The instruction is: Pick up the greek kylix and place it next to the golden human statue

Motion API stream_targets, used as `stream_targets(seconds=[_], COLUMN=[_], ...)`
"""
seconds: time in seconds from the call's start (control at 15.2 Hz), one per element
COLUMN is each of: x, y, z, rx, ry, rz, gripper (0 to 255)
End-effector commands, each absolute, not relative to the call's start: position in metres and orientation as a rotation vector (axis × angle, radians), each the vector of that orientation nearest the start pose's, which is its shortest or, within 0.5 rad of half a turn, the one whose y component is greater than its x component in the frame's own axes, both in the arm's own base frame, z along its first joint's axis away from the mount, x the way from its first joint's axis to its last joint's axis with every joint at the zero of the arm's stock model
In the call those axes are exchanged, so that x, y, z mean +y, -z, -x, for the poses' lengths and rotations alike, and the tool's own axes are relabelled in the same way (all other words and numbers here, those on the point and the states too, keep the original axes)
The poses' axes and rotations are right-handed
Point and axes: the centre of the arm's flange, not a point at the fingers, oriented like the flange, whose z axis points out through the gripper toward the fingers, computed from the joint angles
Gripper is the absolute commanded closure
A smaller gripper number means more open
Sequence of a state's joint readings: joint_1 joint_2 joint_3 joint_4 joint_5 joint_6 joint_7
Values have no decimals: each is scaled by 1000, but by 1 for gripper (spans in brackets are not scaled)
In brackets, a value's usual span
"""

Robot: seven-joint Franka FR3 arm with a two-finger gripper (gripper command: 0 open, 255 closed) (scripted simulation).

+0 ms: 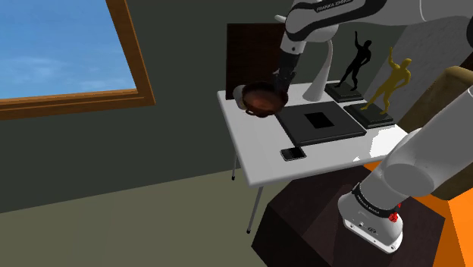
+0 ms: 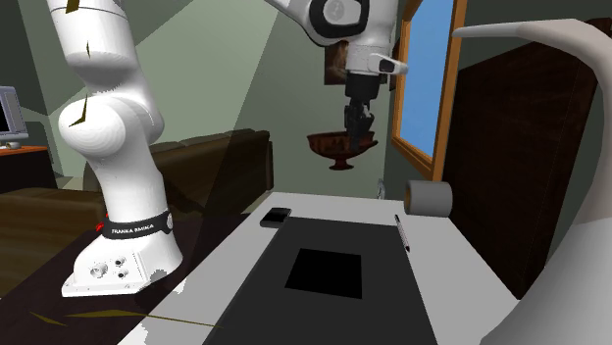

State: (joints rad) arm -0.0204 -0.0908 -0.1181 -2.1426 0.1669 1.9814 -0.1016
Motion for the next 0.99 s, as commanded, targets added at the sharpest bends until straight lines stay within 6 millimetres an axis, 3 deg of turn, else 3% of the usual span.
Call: stream_targets(seconds=[0.0,0.92], x=[-62,-62], y=[-449,-523], z=[-510,-510], rx=[161,161], ry=[-75,-75], rz=[2967,2967], gripper=[255,255])
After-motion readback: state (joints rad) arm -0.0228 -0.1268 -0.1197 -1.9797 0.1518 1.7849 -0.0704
